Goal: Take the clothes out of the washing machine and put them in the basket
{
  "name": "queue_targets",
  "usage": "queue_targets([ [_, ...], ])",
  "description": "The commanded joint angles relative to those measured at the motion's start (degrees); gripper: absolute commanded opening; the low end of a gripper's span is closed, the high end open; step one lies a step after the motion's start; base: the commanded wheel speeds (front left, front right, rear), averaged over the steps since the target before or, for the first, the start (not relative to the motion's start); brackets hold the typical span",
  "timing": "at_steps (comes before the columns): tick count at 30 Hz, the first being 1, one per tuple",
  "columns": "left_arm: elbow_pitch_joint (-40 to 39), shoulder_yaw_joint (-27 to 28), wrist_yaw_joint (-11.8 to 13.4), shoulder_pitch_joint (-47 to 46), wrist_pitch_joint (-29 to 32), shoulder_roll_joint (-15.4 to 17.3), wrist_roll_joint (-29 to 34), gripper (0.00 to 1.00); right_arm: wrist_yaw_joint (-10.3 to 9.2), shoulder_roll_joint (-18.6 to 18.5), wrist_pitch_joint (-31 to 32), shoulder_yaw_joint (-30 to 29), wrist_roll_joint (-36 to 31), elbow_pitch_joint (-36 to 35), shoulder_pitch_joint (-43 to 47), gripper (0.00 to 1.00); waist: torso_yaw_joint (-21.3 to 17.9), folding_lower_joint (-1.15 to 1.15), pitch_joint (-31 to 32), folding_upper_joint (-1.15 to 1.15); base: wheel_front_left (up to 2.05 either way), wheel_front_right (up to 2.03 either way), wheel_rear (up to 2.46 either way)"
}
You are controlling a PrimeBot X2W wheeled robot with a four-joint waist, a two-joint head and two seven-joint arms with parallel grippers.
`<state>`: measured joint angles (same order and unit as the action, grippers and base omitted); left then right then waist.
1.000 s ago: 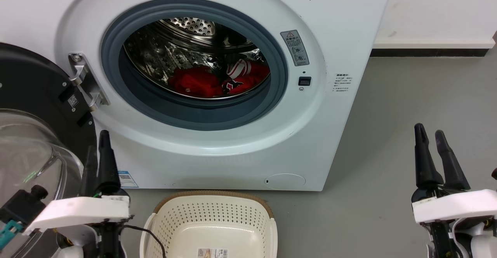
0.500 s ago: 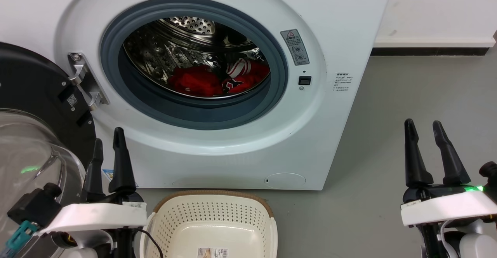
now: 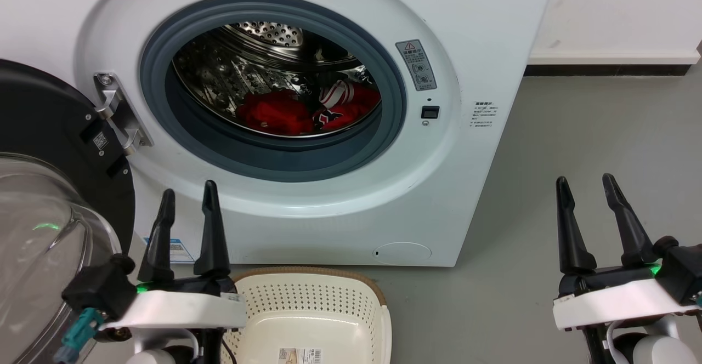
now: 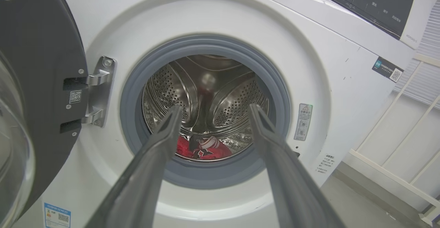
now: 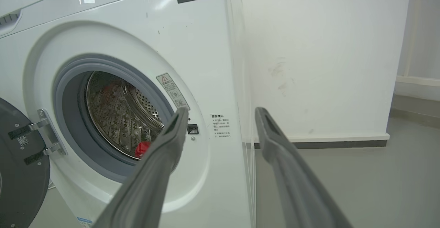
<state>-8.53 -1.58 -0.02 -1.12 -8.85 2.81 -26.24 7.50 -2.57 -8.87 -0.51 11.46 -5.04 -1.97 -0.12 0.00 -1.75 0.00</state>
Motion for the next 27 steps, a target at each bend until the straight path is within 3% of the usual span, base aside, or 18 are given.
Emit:
queue_targets([
  [1,-0.17,-0.55,-0.31,0.21,-0.64,0.20,2.01,1.00,-0.01,-0.32,-0.58,0.15,-1.84,-0.32,0.27,1.00,-0.02,0.00,-0.04,0.00,0.00,0.00,0.00],
  [16,6.65,-4.26,0.77,1.51,-2.58,1.74,10.76,1.00,-0.02,-0.35,-2.50,-0.31,-8.81,5.33,1.76,1.00,-0.18,0.00,0.22,0.00,0.00,0.00,0.00],
  [27,9.87,-7.22,4.05,2.06,-3.85,3.44,16.89,1.00,-0.02,-0.39,-3.89,0.36,-14.36,7.05,1.55,1.00,-0.28,0.00,0.31,0.00,0.00,0.00,0.00],
])
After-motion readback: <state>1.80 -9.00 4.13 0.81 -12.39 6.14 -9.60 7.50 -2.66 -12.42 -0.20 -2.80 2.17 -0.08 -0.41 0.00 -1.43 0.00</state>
